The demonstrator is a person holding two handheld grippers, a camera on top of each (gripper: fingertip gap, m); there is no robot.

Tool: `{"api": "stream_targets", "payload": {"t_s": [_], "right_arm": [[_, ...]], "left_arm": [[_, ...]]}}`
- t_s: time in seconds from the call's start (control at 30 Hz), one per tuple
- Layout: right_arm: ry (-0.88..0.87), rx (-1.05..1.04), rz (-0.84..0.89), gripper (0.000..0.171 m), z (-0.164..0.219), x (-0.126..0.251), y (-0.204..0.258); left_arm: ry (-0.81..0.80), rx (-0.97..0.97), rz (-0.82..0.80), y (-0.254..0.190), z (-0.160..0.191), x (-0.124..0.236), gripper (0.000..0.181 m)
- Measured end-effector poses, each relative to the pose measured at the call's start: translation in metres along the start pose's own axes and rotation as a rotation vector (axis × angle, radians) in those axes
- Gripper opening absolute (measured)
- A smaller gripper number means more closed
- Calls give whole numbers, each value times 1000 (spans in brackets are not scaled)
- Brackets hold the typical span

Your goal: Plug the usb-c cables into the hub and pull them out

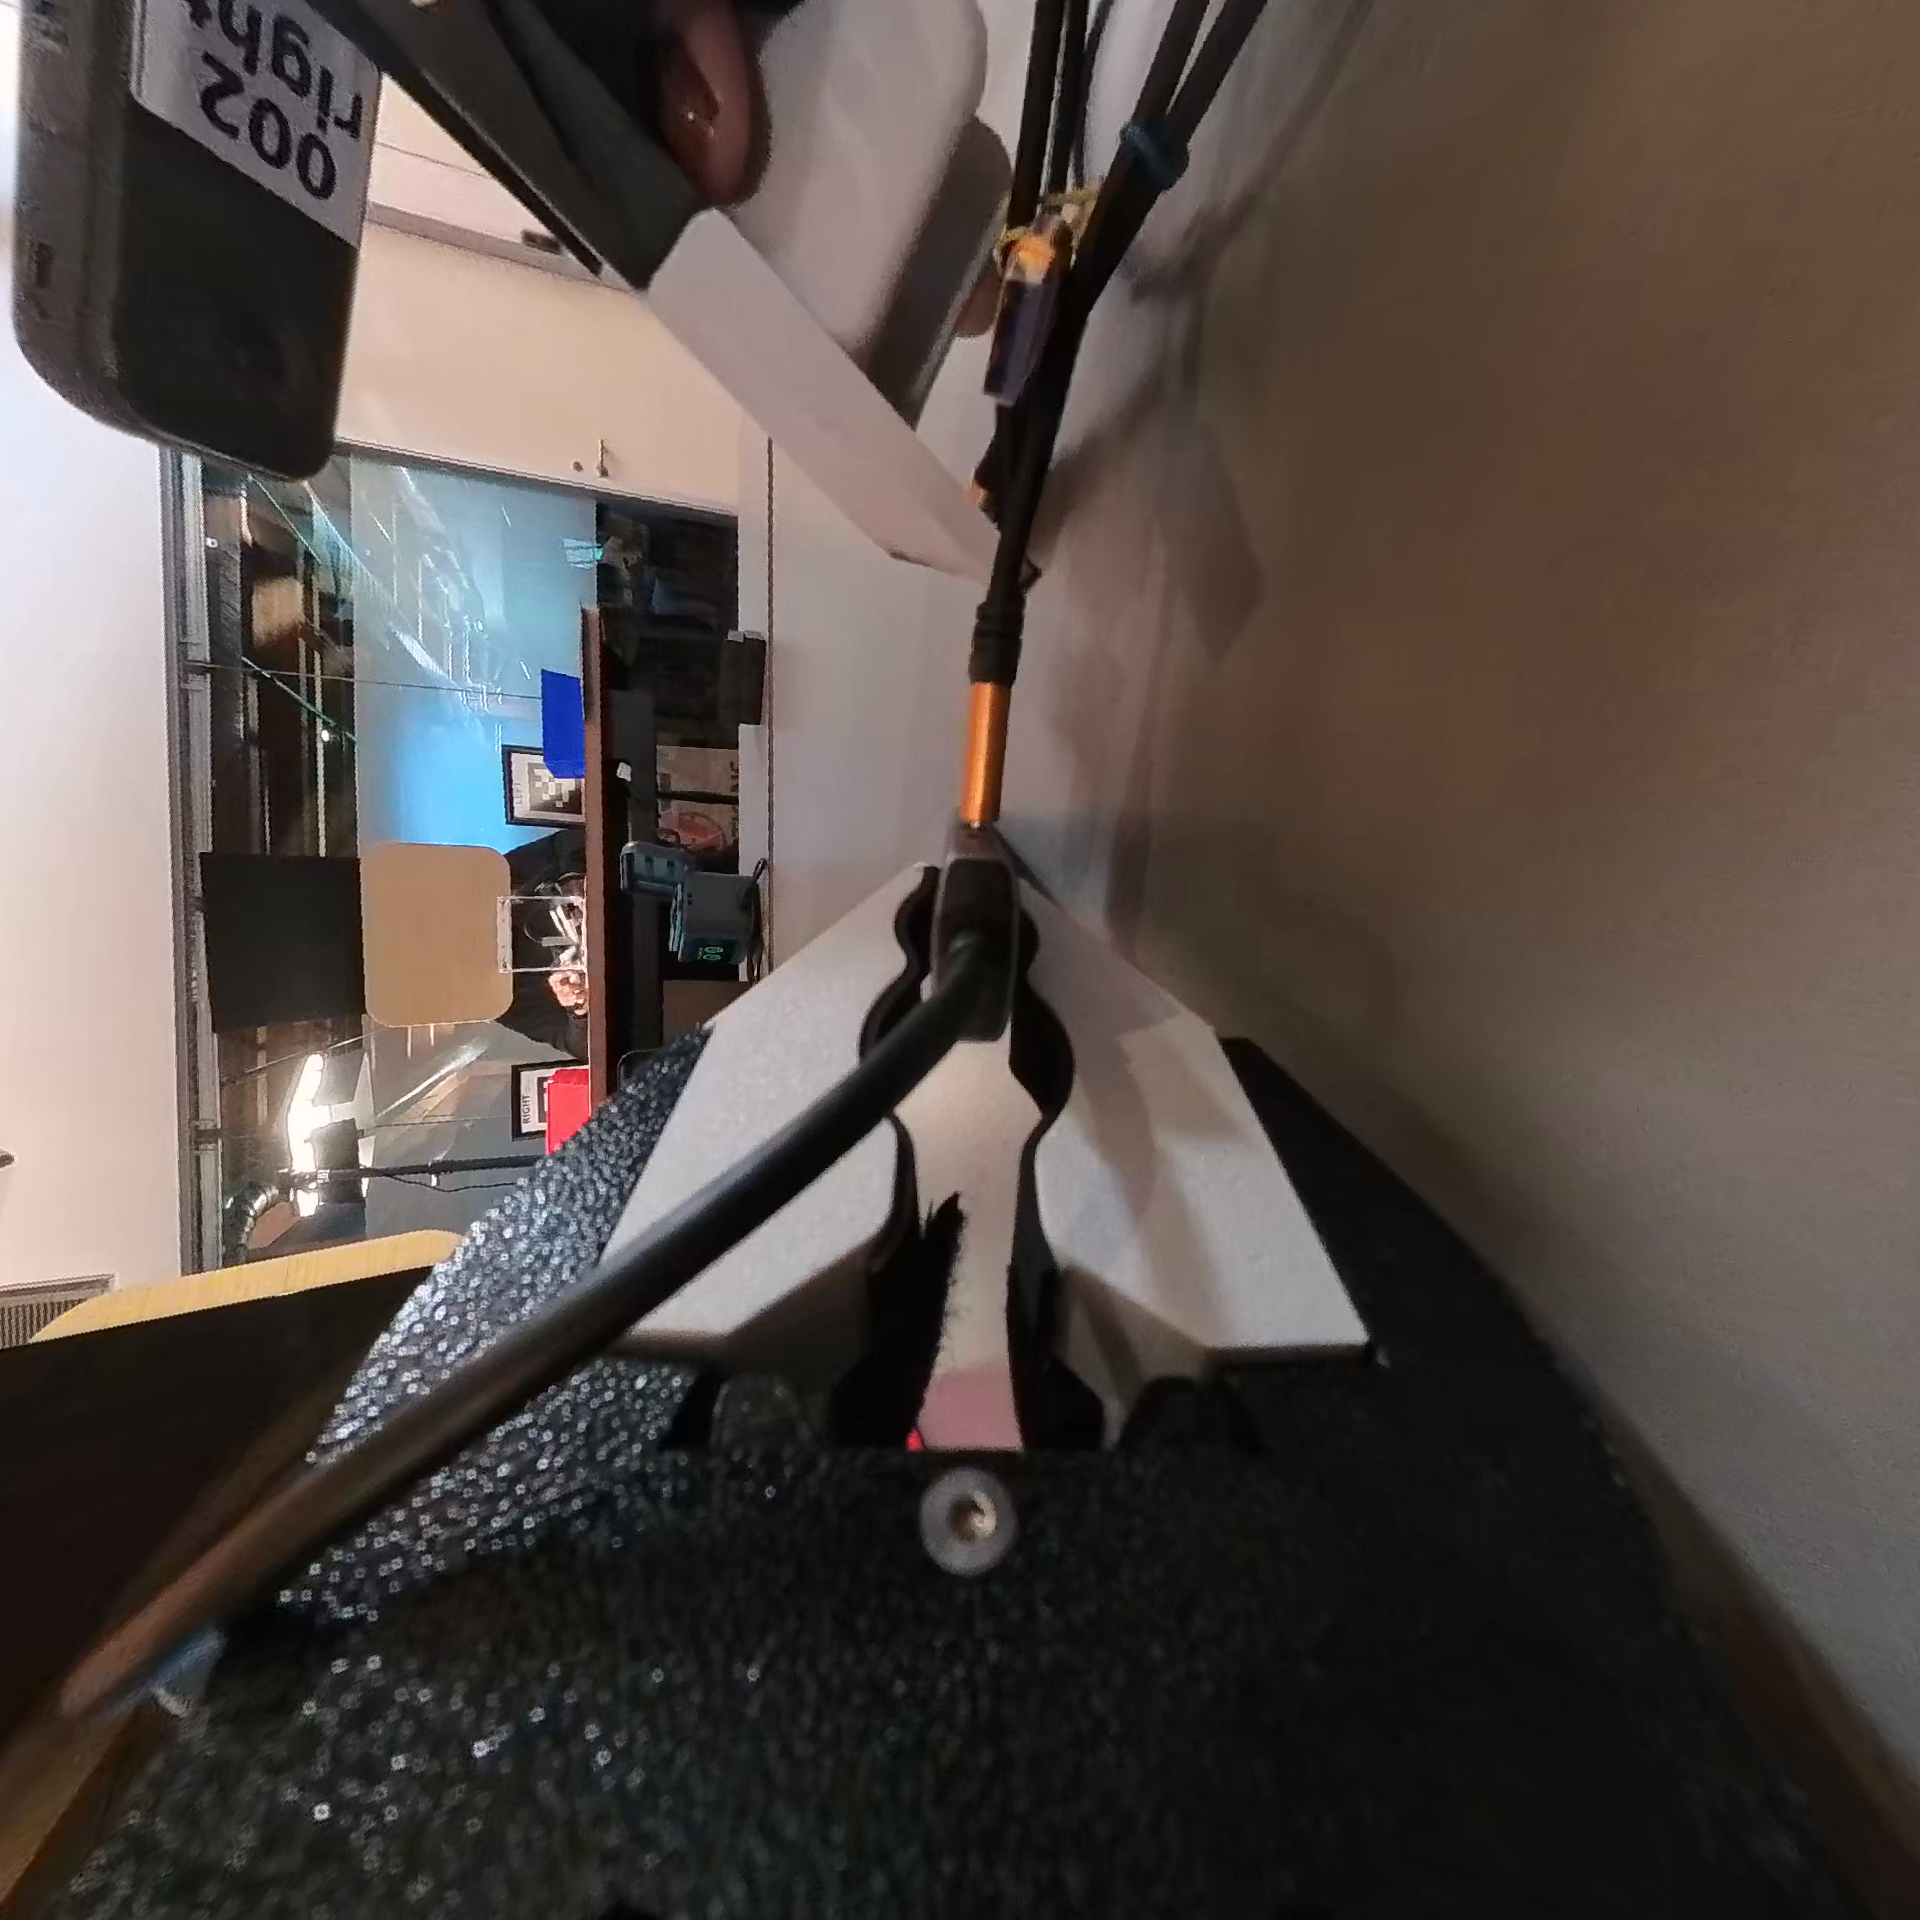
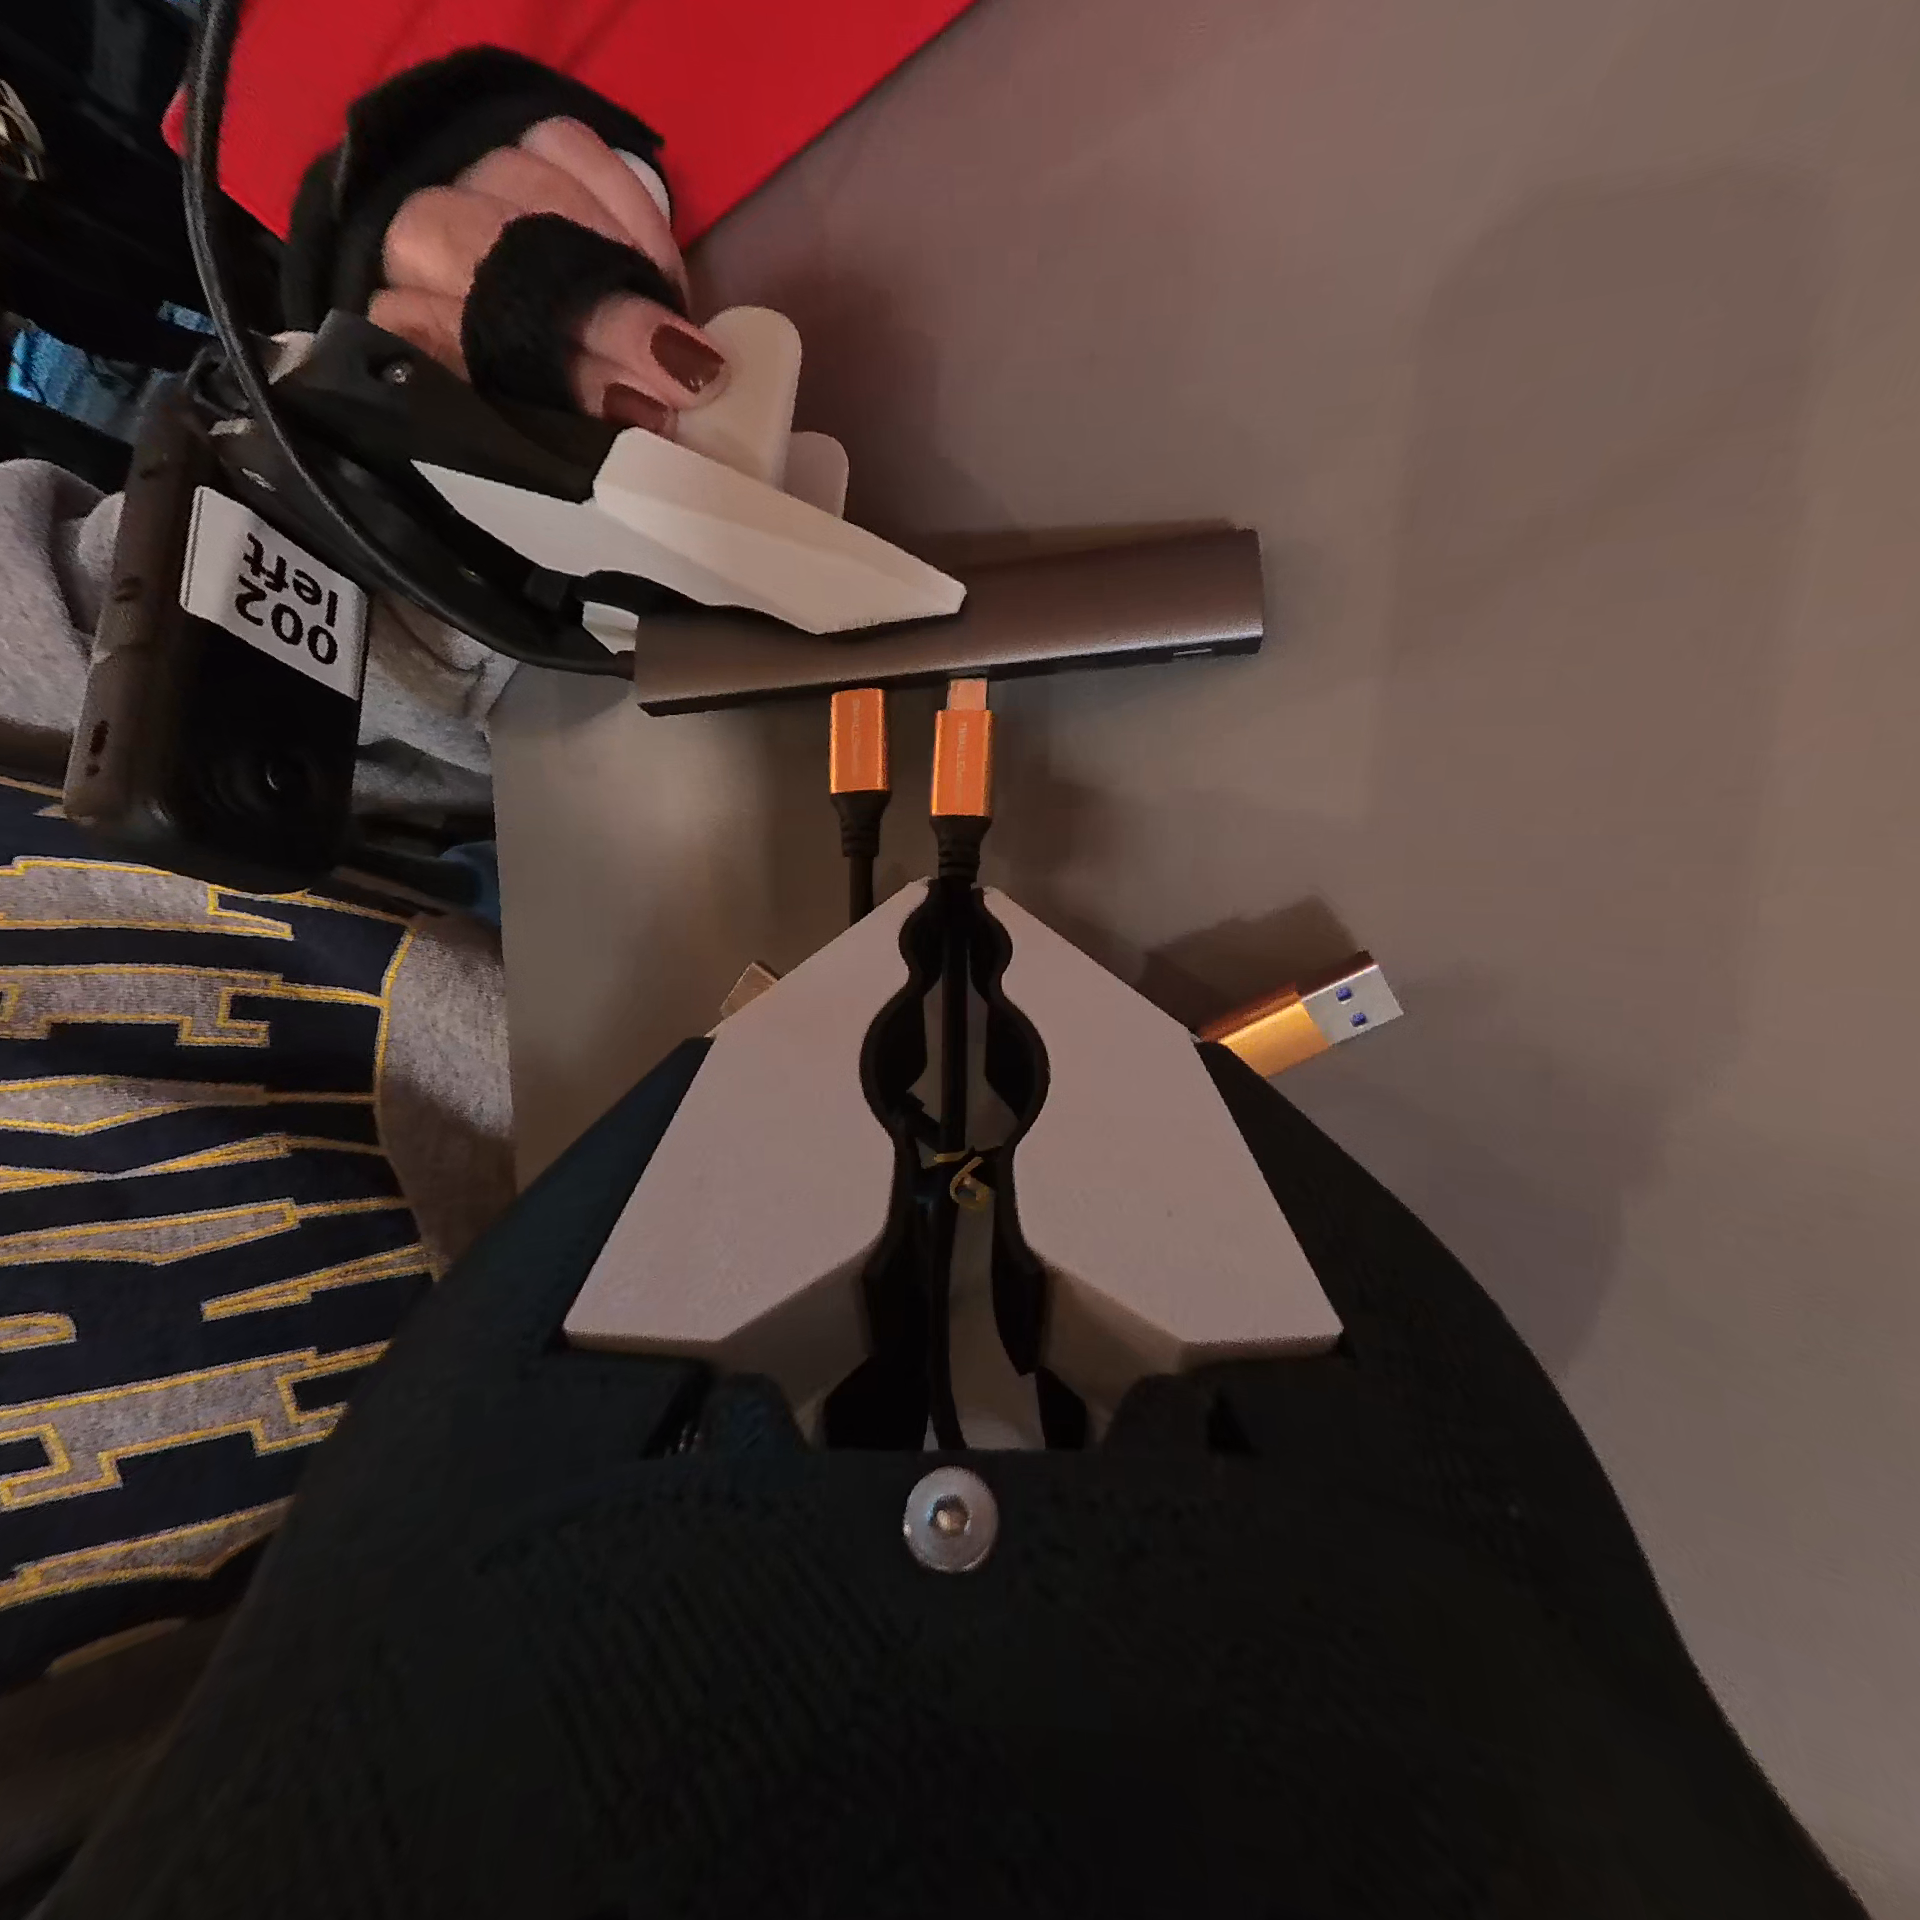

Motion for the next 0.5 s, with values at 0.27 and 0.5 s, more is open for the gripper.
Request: {"api": "stream_targets", "payload": {"t_s": [0.27, 0.5], "right_arm": [[-6, 15, -10, 3, 1, 0, -2], [8, 22, -35, 3, 1, -1, -2]], "left_arm": [[-4, 10, 4, 0, -1, 0, 8], [-21, 24, 18, 0, -3, 2, 8]]}}
Point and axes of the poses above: each gripper's, where its closed fingertips meet, x back along the fingers, z out of its underside, y = z × x across the jaws, the point moved 9 cm from there along x, back along the fingers, and after that the axes turned 7 degrees about -z, right-handed, at the moved point
